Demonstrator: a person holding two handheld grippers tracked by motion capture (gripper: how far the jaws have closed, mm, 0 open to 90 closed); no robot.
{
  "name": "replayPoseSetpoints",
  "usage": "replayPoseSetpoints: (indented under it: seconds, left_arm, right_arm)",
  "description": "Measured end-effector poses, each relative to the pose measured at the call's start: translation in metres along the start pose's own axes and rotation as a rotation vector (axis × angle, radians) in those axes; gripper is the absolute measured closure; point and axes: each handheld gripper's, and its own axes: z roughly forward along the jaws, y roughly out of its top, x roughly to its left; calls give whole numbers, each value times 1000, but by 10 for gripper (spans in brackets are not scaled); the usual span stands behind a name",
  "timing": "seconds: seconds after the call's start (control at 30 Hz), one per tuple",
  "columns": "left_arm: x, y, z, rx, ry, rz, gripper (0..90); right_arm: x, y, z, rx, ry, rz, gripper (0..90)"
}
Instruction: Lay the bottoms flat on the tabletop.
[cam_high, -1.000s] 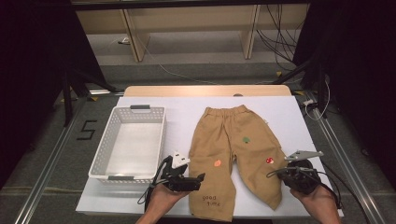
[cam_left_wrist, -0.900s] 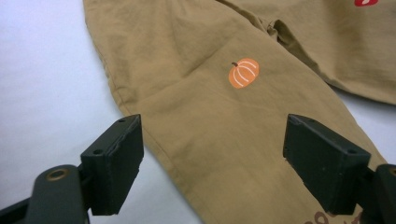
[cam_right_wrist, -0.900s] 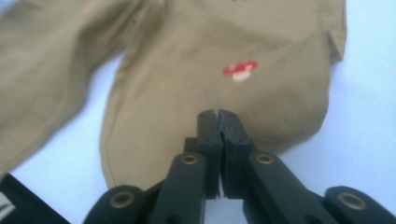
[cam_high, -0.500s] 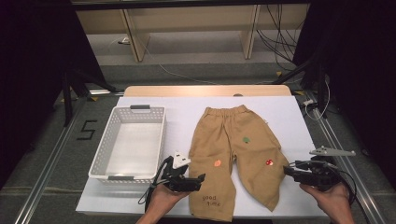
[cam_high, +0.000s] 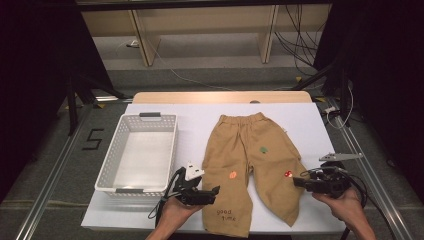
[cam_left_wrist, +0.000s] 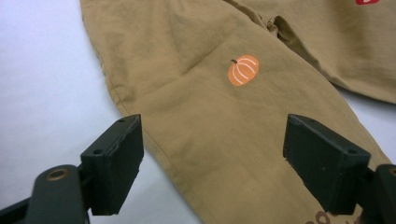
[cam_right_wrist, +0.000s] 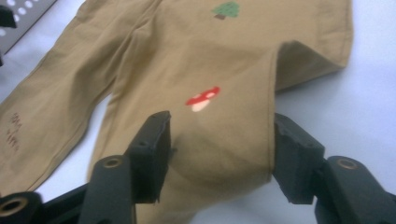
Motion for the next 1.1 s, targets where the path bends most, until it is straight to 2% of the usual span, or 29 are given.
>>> replayPoseSetpoints:
  seconds: [0.13, 0.17, 0.23, 0.27, 0.3, 0.33, 0.37, 0.4, 0.43, 0.47, 0.5, 0.53, 0.57, 0.6, 0.63, 0.67, 0.7, 0.77, 0.8, 1.0, 1.03, 1.07, 1.1]
  left_arm:
    - [0, 0, -1, -1, 1, 0, 205]
    - [0, 0, -1, -2, 1, -1, 205]
    - [1, 0, -1, -2, 0, -2, 205]
    - [0, 0, -1, 0, 1, 0, 205]
    - [0, 0, -1, 0, 1, 0, 205]
    - [0, 0, -1, -2, 1, 1, 205]
    - [0, 0, -1, -3, 0, 0, 205]
    - [1, 1, -1, -4, -1, -2, 205]
    - [1, 0, -1, -2, 0, -2, 205]
    - [1, 0, -1, 0, 1, -1, 205]
    - [1, 0, -1, 0, 1, 0, 205]
    - [1, 0, -1, 0, 0, 0, 204]
    - [1, 0, -1, -1, 0, -1, 204]
    - [1, 0, -1, -1, -1, -2, 205]
    - [0, 0, -1, 0, 1, -1, 205]
    - [0, 0, -1, 0, 1, 1, 205]
    - [0, 0, -1, 0, 1, 1, 205]
    - [1, 0, -1, -2, 0, -4, 204]
    - [1, 0, -1, 1, 2, -3, 205]
    - [1, -1, -2, 2, 3, -1, 205]
    - [1, -1, -2, 0, 2, -1, 205]
    - [1, -1, -1, 1, 1, 1, 205]
    - [1, 0, -1, 1, 1, 2, 205]
  right_arm:
    - [16, -7, -7, 16, 38, -28, 557]
    - [16, -7, -7, 16, 38, -28, 557]
    - [21, -8, -9, 14, 38, -41, 616]
    - [24, -7, -11, 13, 20, -36, 706]
    - [24, -7, -11, 13, 20, -36, 706]
    - [23, -6, -12, 15, -23, -18, 801]
    - [23, -6, -12, 15, -23, -18, 801]
    - [20, -6, -14, 18, -61, 9, 839]
    - [17, -7, -14, 23, -77, 21, 851]
    - [17, -7, -14, 23, -77, 21, 851]
    - [14, -8, -15, 30, -102, 35, 858]
    - [7, -10, -13, 67, -172, 52, 861]
    - [7, -10, -13, 67, -172, 52, 861]
    - [2, -12, -11, 93, -211, 63, 861]
    - [-3, -15, -9, 115, -218, 79, 857]
    - [-10, -19, -7, 146, -207, 114, 815]
    - [-10, -19, -7, 146, -207, 114, 815]
    - [-13, -21, -9, 123, -192, 126, 720]
    - [-14, -21, -14, 98, -156, 136, 664]
    - [-12, -25, -23, 74, -126, 129, 649]
    - [-12, -26, -22, 80, -127, 130, 648]
    - [-10, -29, -20, 109, -129, 127, 685]
    - [-10, -29, -20, 109, -129, 127, 685]
